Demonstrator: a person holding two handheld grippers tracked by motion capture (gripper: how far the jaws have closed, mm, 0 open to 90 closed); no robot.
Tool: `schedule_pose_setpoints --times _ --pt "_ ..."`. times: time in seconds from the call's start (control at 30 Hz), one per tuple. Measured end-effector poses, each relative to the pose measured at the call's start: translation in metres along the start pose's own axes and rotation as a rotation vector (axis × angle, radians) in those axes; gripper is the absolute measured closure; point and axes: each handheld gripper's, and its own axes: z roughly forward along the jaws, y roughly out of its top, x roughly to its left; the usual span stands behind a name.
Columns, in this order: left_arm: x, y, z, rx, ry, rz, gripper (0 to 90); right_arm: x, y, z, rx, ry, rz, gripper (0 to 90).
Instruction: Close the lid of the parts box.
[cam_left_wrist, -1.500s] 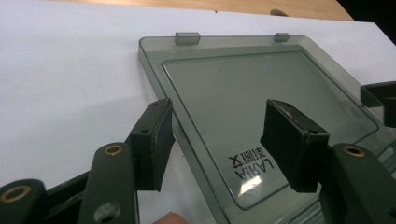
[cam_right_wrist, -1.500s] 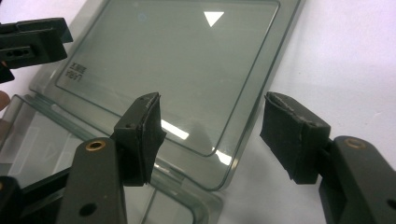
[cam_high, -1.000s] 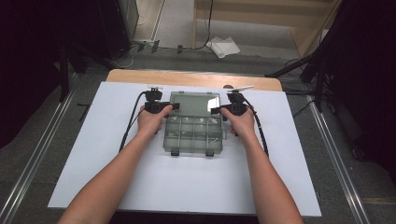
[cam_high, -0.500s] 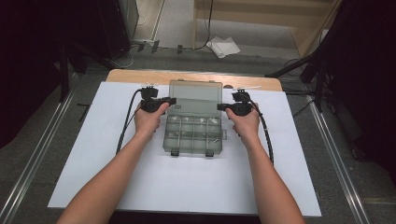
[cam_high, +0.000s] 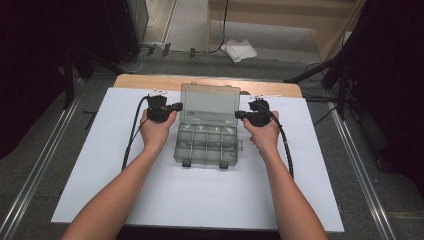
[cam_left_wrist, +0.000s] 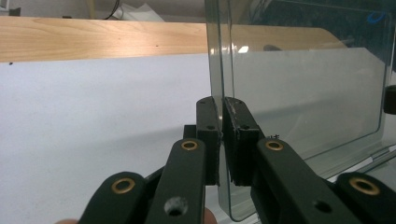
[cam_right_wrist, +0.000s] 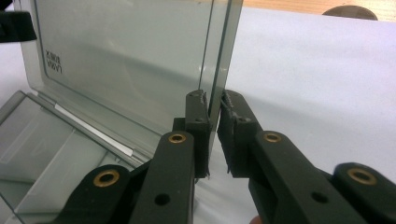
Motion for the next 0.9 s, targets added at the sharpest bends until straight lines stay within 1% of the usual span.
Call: schedule_pose_setpoints --times 0.07,0.1,0.13,0.17,0.2,0.27,0.3,0.4,0.53,0.6,0.67,0.7,0.77,0.83,0.87,0.9 --pt "0.000 -0.001 0.000 -0.009 -0.006 -0.006 85.5 -0.001 0.001 -0.002 0.005 0.012 -0.011 81.7" --pt "-0.001 -0.001 0.000 -0.014 -0.004 -0.008 85.6 -0.002 0.002 -0.002 0.004 0.014 -0.008 80.1" --pt "-0.003 -0.002 0.000 -0.019 0.002 -0.009 85.6 -0.003 0.003 -0.003 -0.001 0.017 -0.002 78.6" --pt "-0.004 -0.002 0.000 -0.020 0.008 -0.005 85.6 -0.004 0.005 -0.003 -0.010 0.032 0.007 76.9" --pt "-0.005 -0.002 -0.001 -0.022 0.010 -0.001 85.7 -0.005 0.008 -0.004 -0.009 0.036 0.020 75.9" --pt "-0.006 -0.003 -0.001 -0.030 0.015 -0.007 85.7 -0.006 0.014 -0.005 -0.004 0.027 0.016 75.2" --pt "-0.006 -0.003 -0.002 -0.029 0.020 -0.003 85.7 -0.006 0.017 -0.005 -0.002 0.026 0.011 74.7" --pt "-0.006 -0.005 -0.003 -0.036 0.020 -0.013 85.6 -0.005 0.026 -0.006 0.001 0.029 0.012 74.4" --pt "-0.005 -0.006 -0.005 -0.039 0.022 -0.010 85.5 -0.004 0.035 -0.005 0.000 0.024 0.006 76.4" --pt "-0.004 -0.006 -0.005 -0.042 0.012 -0.012 85.4 -0.003 0.037 -0.004 0.003 0.018 0.005 77.5" --pt "-0.001 -0.007 -0.006 -0.041 0.000 -0.017 85.3 -0.004 0.037 -0.004 -0.002 0.026 0.015 80.0" --pt "0.000 -0.007 -0.006 -0.044 -0.010 -0.021 85.2 -0.004 0.037 -0.005 -0.006 0.018 0.015 83.6" --pt "0.001 -0.007 -0.007 -0.043 -0.016 -0.019 85.0 -0.005 0.035 -0.005 -0.016 0.029 0.019 84.2" --pt "0.002 -0.007 -0.008 -0.043 -0.033 -0.032 84.4 -0.004 0.034 -0.006 -0.020 0.027 0.014 84.3" --pt "0.004 -0.006 -0.009 -0.042 -0.047 -0.036 83.7 -0.004 0.034 -0.006 -0.030 0.024 0.010 84.4" --pt "0.006 -0.005 -0.010 -0.048 -0.064 -0.035 80.5 -0.003 0.033 -0.006 -0.032 0.025 0.011 84.5"
